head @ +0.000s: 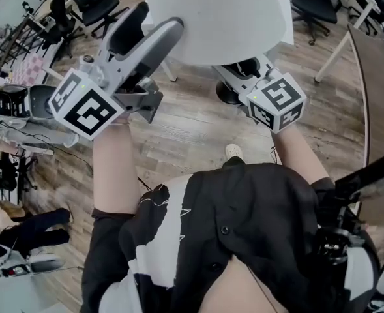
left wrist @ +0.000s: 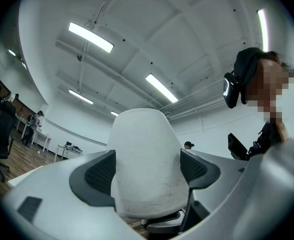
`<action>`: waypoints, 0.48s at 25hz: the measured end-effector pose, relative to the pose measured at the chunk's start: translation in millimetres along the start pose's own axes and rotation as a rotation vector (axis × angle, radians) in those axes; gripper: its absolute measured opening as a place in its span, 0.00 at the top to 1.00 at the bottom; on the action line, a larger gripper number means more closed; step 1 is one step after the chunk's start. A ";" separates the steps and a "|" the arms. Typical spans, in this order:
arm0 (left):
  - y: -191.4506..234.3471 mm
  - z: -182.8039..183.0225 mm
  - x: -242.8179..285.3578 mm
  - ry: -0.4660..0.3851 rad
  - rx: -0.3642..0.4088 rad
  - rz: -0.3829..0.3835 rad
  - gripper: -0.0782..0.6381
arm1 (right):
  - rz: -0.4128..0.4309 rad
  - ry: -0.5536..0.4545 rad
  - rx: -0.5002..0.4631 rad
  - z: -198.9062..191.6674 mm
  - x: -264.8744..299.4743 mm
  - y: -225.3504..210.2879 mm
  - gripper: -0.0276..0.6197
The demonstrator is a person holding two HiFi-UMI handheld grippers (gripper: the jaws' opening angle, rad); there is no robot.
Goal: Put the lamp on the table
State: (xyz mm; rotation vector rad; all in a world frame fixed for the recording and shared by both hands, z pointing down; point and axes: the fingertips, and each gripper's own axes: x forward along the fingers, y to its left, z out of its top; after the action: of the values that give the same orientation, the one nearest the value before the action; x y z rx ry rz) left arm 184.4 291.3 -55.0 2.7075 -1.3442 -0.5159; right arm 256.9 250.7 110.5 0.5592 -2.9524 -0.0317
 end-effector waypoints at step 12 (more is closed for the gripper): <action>100.4 -17.5 92.0 0.002 0.005 0.058 0.31 | 0.061 0.005 0.022 -12.1 71.4 -116.6 0.70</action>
State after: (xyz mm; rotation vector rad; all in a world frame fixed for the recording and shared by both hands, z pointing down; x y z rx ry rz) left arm 165.3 156.0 -41.4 2.6629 -1.4211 -0.5045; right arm 235.0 116.1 126.4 0.4707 -2.9669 0.0085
